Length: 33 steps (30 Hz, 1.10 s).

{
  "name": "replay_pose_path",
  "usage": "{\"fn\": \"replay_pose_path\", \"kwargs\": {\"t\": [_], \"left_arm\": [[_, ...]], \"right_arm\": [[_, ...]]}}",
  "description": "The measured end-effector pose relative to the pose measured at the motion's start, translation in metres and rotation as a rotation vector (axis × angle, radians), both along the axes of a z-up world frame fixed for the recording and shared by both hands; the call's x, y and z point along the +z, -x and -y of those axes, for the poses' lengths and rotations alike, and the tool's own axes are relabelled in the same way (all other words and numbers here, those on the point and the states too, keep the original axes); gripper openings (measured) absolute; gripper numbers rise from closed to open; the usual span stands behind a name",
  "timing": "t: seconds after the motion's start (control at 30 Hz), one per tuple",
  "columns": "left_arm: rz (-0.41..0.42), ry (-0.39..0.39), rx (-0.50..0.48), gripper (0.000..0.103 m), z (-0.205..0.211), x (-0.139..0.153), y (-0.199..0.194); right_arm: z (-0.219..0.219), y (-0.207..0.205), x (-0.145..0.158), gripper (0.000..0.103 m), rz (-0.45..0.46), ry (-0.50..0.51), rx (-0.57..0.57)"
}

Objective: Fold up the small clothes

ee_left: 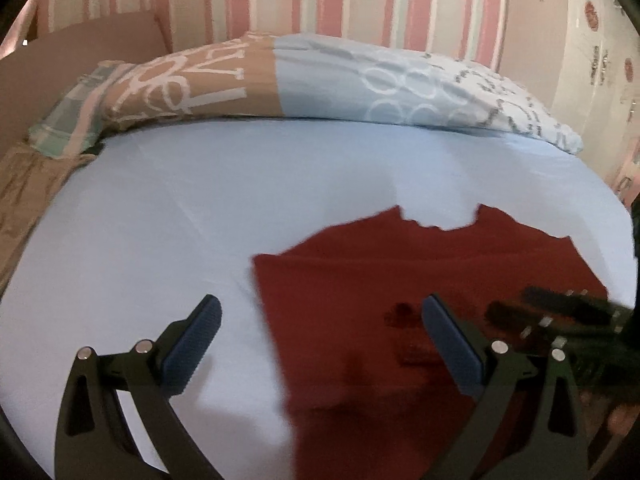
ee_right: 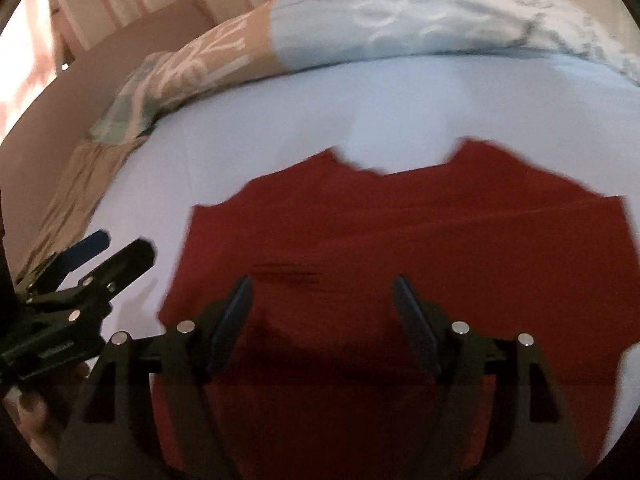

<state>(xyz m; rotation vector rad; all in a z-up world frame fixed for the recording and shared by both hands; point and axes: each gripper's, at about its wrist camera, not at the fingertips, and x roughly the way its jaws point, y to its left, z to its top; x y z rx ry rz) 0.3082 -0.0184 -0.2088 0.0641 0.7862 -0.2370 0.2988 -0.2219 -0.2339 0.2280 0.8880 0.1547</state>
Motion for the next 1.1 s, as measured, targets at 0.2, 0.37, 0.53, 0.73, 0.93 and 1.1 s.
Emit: {"fn": "replay_pose_path", "kwargs": {"t": [0.2,0.37,0.53,0.73,0.93,1.1], "left_arm": [[-0.040,0.032,-0.080,0.101,0.046,-0.017,0.002],[-0.100,0.072,-0.112,0.091,0.074,-0.035,-0.006],[-0.213,0.063,-0.117,0.016,0.085,-0.063,-0.018],[-0.050,-0.008,-0.129,0.000,0.084,-0.031,-0.005],[0.190,-0.100,-0.123,0.000,0.071,0.043,0.002],[0.133,-0.133,-0.087,0.000,0.033,0.033,-0.014]], "right_arm": [[0.054,0.024,0.007,0.073,0.087,0.196,-0.139],[0.096,0.037,0.002,0.071,0.066,0.191,-0.209],[0.114,0.040,0.001,0.070,0.064,0.165,-0.246],[0.120,0.043,0.013,0.066,0.115,0.149,-0.266],[0.114,0.041,0.025,0.066,0.157,0.126,-0.260],[0.101,0.035,0.023,0.066,0.144,0.123,-0.230]]}}
